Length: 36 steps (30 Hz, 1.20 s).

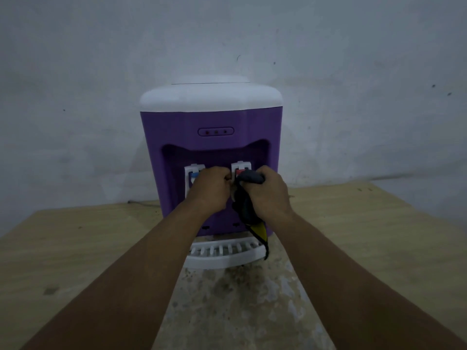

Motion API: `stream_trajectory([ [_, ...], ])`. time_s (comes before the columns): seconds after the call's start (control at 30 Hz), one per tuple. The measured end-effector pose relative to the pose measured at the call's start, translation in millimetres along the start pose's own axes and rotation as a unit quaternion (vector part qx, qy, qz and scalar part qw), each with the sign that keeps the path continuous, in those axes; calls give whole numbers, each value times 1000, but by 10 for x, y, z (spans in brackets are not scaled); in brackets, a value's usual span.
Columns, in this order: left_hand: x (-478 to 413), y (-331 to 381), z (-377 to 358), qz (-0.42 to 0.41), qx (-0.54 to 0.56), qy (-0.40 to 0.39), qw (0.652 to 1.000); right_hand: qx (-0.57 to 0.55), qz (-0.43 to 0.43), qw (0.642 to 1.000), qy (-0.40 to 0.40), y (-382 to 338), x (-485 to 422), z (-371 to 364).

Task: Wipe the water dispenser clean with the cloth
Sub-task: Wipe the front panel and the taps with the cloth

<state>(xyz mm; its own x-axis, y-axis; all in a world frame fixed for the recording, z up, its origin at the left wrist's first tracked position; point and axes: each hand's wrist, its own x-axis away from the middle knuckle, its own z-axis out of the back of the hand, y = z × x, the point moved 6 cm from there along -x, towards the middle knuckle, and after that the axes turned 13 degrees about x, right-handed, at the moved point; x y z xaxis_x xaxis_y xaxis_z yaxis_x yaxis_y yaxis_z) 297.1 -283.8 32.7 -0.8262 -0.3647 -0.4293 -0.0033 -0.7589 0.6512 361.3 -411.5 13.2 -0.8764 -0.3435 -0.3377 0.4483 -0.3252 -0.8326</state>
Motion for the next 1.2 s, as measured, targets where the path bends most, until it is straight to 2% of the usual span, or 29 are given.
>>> stream_trajectory([
  [0.1,8,-2,-2,1,6,-3,1000,36,42,998,20,-16,13,-4],
  [0.2,14,3,3,-1,6,-3,1000,41,42,997,39,6,42,-47],
  [0.33,13,8,27,-4,-7,5,1000,-74,-66,995,13,159,23,-113],
  [0.4,12,5,18,-1,-5,2,1000,-100,-104,989,29,208,28,-81],
  [0.47,10,6,7,3,-3,-3,1000,-44,-60,995,73,123,44,-7],
  [0.57,7,17,0,-2,2,-8,1000,33,61,989,128,-19,53,57],
  [0.67,1,-2,13,14,2,-12,1000,156,148,973,91,48,107,-60],
  [0.77,26,-3,21,16,-3,-11,1000,274,160,947,42,268,214,-156],
  [0.87,32,-19,3,20,7,-11,1000,230,106,967,25,394,247,-144],
  [1.03,12,-9,9,16,2,-8,1000,145,80,979,120,321,305,-64],
  [1.1,14,-9,1,15,7,-12,1000,132,97,975,148,237,300,-38],
  [1.2,10,-13,5,26,21,-18,999,197,152,961,119,36,257,-176],
])
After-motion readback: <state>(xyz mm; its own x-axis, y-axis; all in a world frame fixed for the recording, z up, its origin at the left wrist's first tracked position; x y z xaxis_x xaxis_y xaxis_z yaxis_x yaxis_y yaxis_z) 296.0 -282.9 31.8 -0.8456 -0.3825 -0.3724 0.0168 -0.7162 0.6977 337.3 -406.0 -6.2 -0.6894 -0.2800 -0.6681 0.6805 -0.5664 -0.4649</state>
